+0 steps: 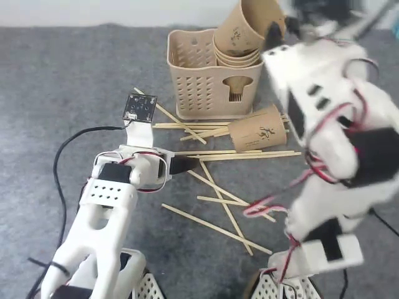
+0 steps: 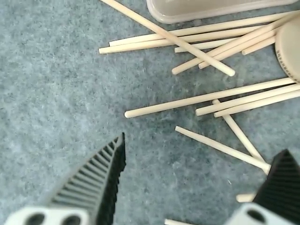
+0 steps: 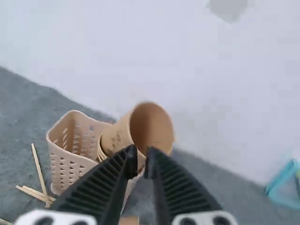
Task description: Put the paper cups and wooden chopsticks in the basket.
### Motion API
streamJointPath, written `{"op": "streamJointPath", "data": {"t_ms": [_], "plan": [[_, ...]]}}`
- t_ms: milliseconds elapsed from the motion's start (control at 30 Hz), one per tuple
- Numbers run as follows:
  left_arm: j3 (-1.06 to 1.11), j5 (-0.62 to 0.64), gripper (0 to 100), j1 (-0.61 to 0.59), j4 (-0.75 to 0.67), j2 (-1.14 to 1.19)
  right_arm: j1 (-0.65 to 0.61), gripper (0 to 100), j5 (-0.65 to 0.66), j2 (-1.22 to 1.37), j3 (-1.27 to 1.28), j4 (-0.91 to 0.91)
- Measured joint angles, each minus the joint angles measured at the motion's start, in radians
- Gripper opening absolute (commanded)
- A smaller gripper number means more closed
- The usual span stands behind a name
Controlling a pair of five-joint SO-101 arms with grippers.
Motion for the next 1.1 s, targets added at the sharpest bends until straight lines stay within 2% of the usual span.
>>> {"op": "streamJointPath", "data": {"t_ms": [333, 633, 900, 1100], "plan": [[0.0, 0.0, 44, -0.002, 0.0, 0.0, 0.04, 0.8, -0.087, -0.308, 0.68, -0.021], [0.0, 0.0, 44, 0.0, 0.0, 0.0, 0.08, 0.8, -0.103, -0.37, 1.148, -0.307], [0.0, 0.0, 44, 0.0, 0.0, 0.0, 0.083, 0.8, -0.103, -0.37, 1.333, -0.677], [0.0, 0.0, 44, 0.0, 0.0, 0.0, 0.078, 0.8, -0.103, -0.37, 1.344, -0.845]]}}
